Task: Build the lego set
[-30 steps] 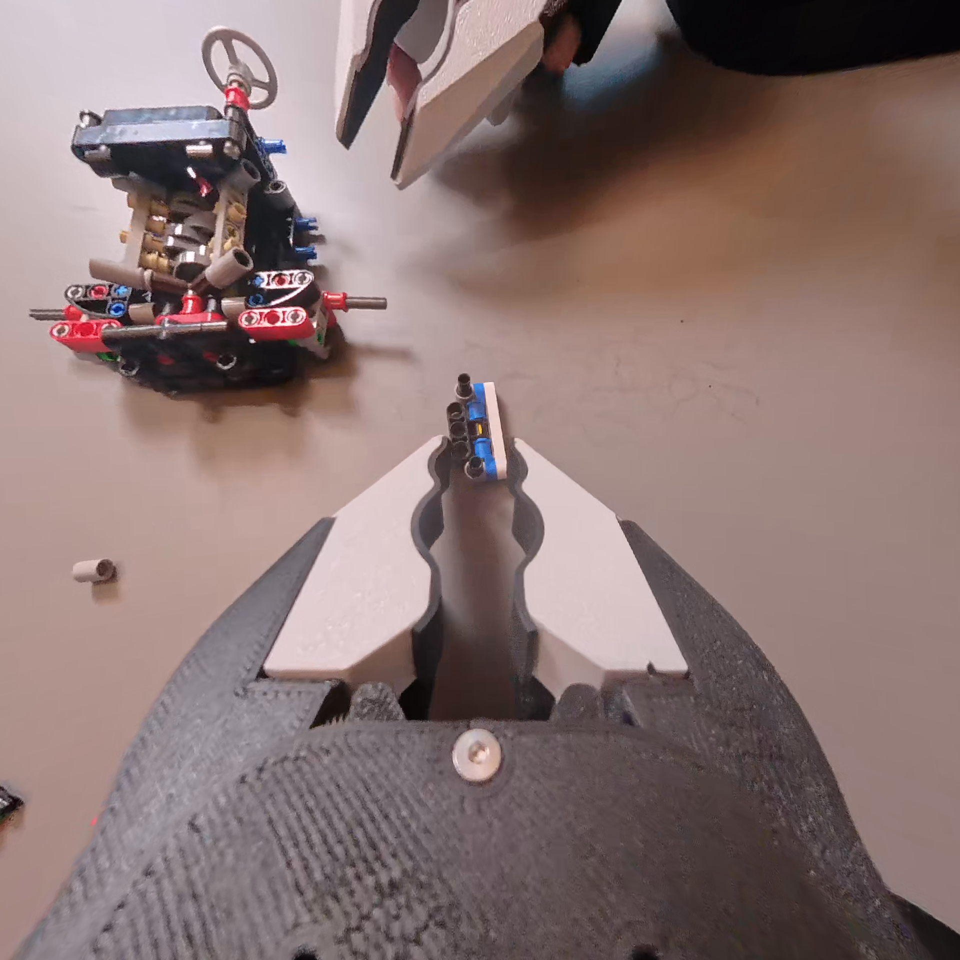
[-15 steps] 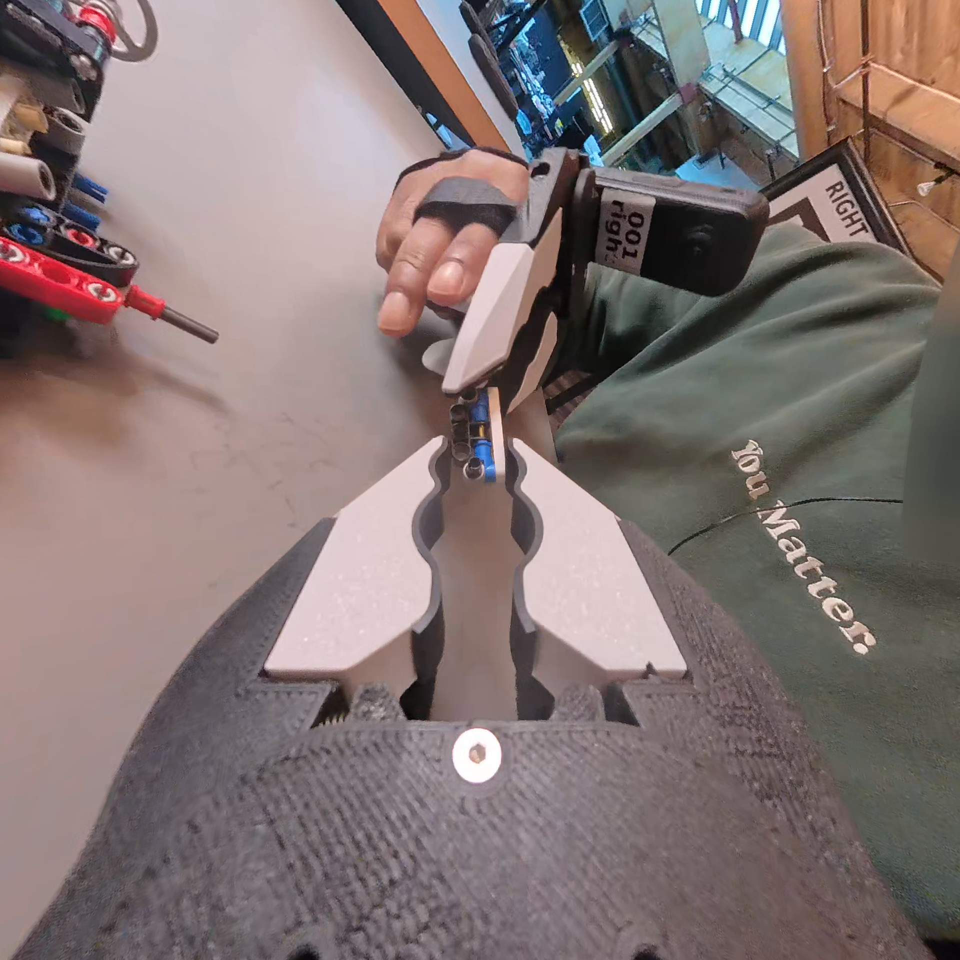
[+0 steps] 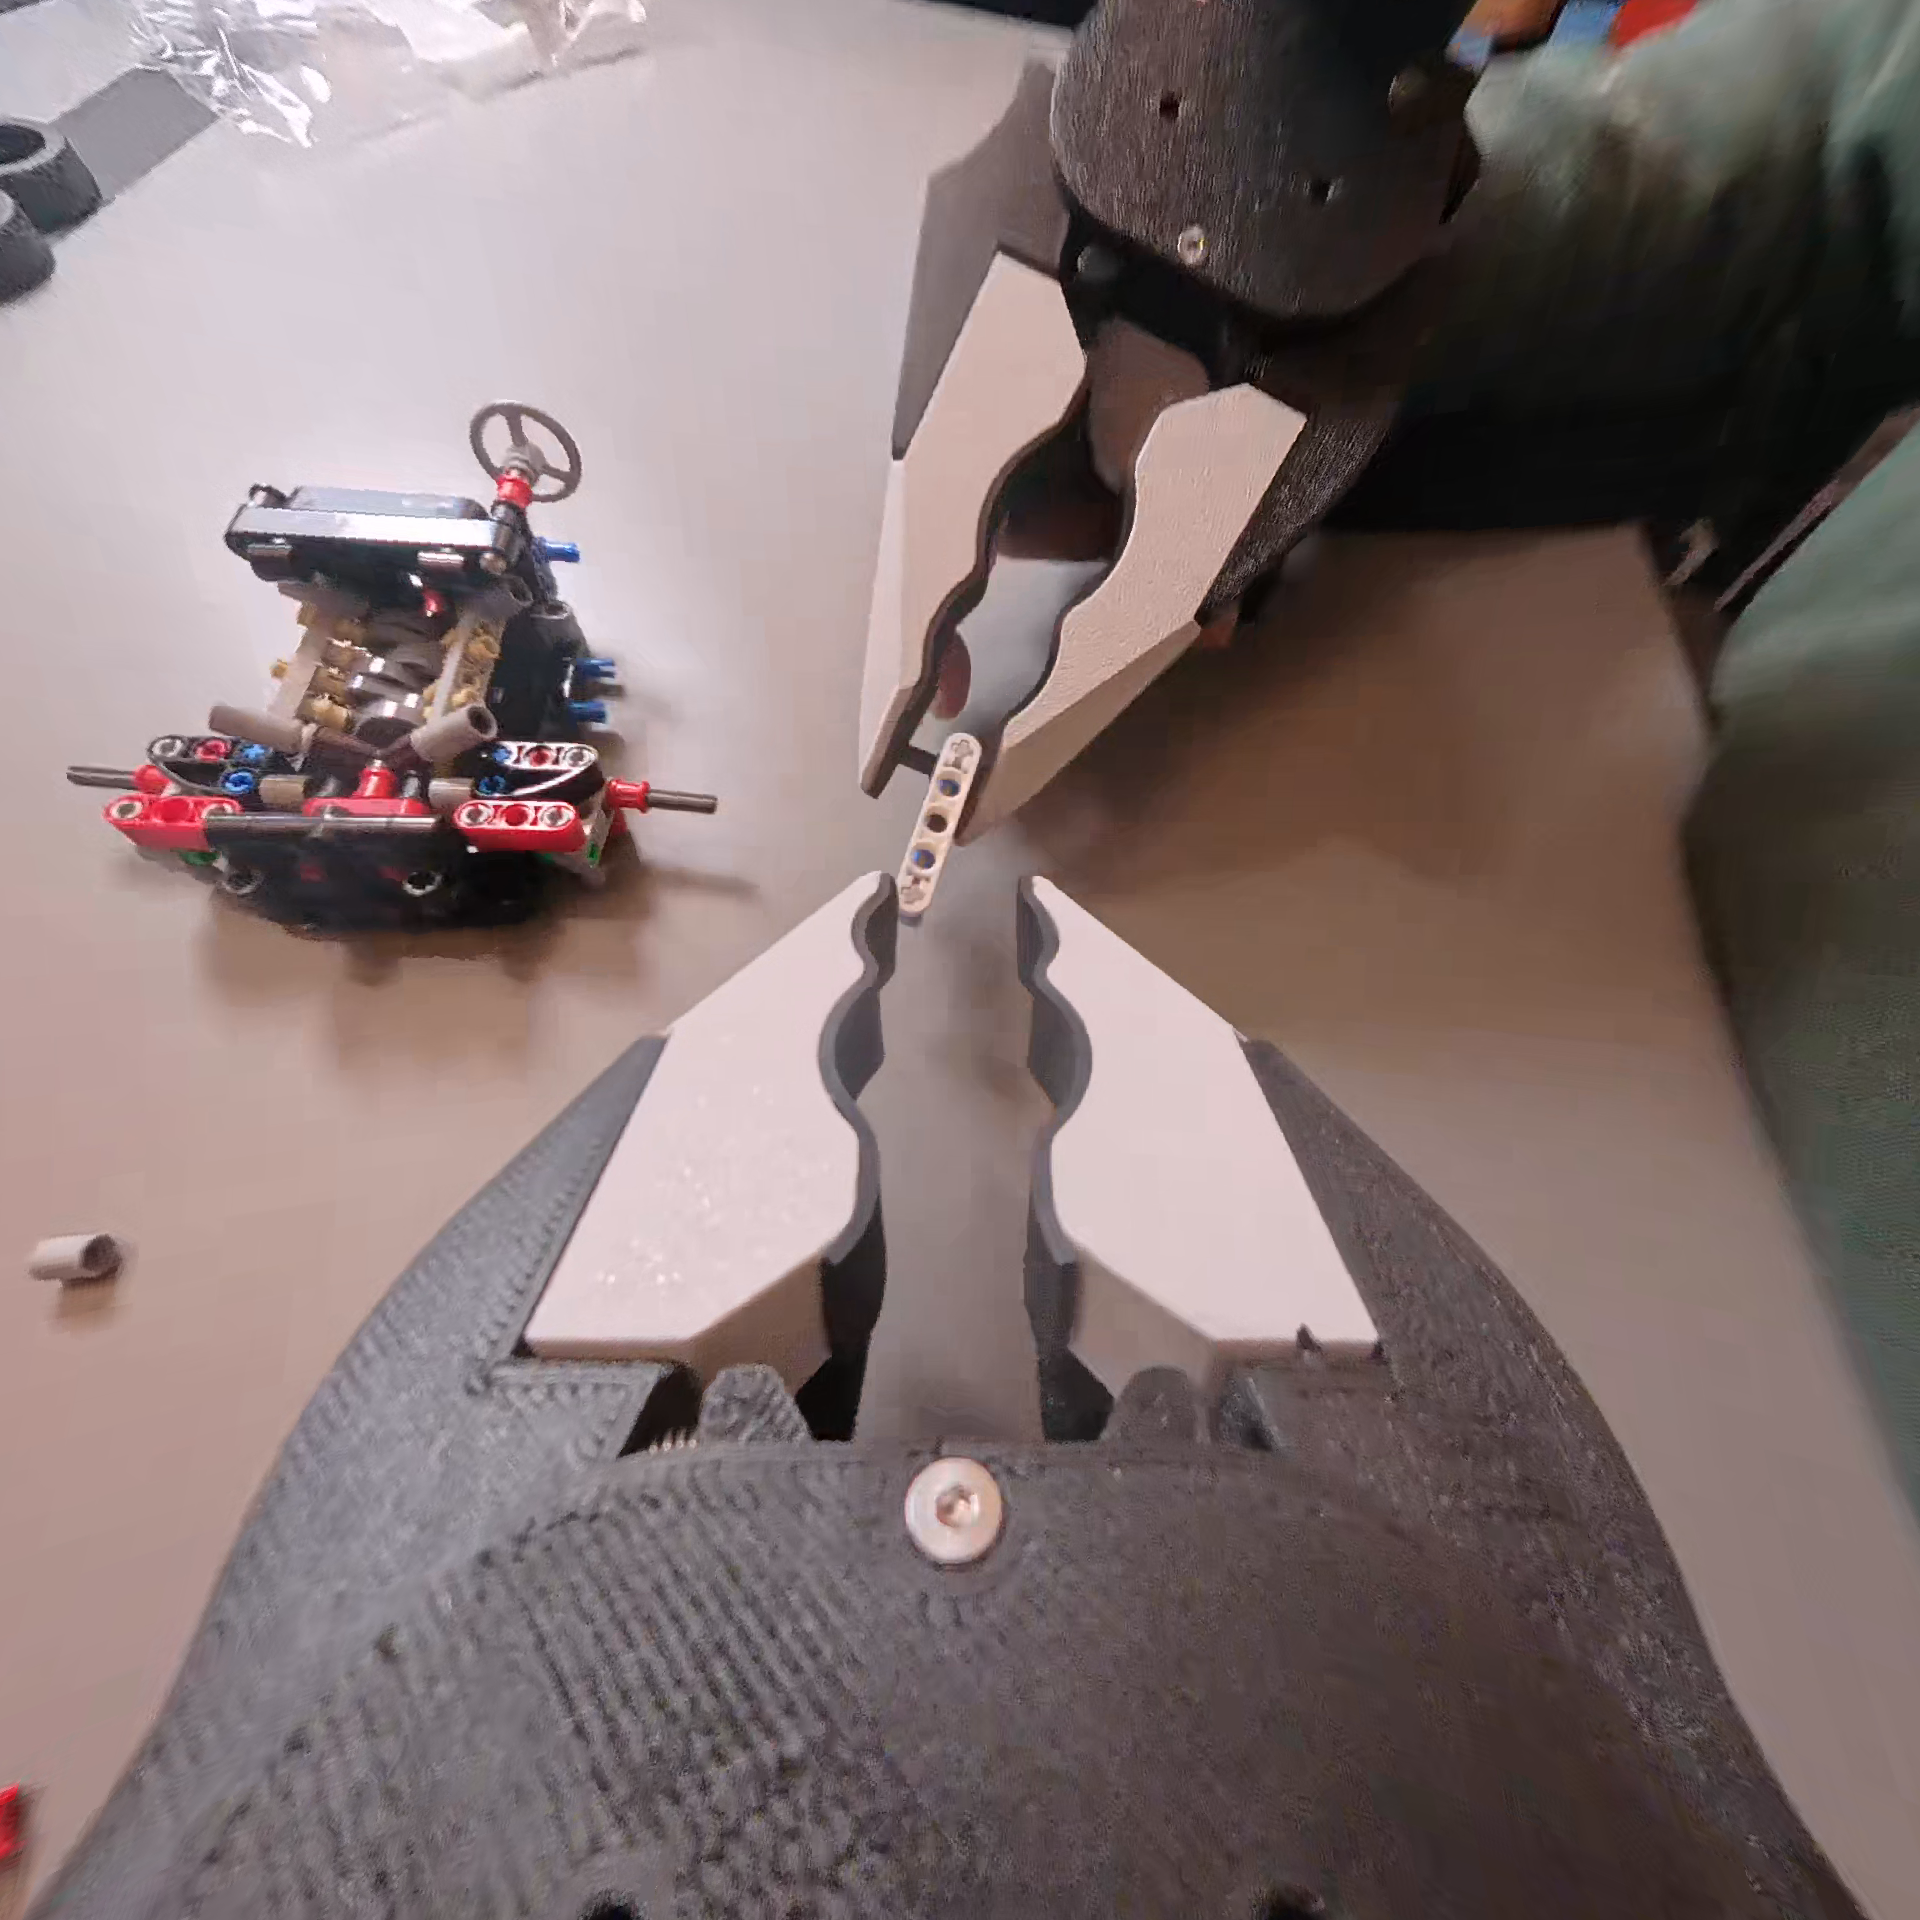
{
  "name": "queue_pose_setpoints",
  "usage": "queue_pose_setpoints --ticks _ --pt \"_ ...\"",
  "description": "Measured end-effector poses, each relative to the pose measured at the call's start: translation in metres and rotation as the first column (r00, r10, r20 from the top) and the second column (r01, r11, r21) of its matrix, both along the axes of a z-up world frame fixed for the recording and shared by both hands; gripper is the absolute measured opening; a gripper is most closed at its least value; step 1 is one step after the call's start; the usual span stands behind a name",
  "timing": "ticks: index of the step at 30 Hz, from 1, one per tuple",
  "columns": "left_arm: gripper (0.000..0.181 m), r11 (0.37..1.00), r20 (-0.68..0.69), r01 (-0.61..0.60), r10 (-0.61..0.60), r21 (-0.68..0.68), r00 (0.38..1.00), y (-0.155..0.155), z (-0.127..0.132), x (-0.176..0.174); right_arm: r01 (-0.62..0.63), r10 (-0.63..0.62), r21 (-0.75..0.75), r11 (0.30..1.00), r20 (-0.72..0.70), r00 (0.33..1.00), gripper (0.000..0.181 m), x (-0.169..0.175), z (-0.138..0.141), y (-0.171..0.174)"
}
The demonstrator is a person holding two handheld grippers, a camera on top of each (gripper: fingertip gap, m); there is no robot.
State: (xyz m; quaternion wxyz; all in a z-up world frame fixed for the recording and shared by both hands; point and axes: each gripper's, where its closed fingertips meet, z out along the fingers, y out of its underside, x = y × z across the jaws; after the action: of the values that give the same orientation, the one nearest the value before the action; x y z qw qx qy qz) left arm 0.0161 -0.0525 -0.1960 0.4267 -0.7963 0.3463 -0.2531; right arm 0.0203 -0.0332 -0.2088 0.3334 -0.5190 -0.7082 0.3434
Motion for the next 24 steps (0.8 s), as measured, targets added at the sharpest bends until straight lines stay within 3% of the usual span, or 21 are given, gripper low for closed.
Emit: queue_pose_setpoints --ticks 6,10,14,19,24 --pt "0.026 0.999 -0.266 0.038 -0.029 0.029 0.964 0.0 -0.035 0.002 0.028 -0.038 0.099 0.995 0.102 0.994 0.016 -0.002 -0.016 -0.009" --pt "0.01 0.999 -0.296 0.027 -0.016 0.033 0.955 0.002 -0.037 -0.003 0.03 -0.04 0.086 0.996 0.126 0.991 0.016 -0.001 -0.017 -0.015" --pt "0.01 0.997 -0.307 0.055 -0.038 0.046 0.951 0.001 -0.037 -0.002 0.002 -0.019 0.13 0.991 0.129 0.991 0.016 0.0 -0.018 -0.017" --pt "0.01 0.994 -0.348 0.088 -0.061 0.062 0.935 -0.001 -0.037 -0.009 -0.046 0.038 0.061 0.997 0.134 0.99 0.035 0.005 -0.015 -0.022" --pt "0.028 0.998 -0.209 0.046 -0.035 0.046 0.977 0.002 -0.019 -0.017 0.189 -0.189 0.017 0.982 0.028 0.982 0.038 0.01 0.018 0.045"
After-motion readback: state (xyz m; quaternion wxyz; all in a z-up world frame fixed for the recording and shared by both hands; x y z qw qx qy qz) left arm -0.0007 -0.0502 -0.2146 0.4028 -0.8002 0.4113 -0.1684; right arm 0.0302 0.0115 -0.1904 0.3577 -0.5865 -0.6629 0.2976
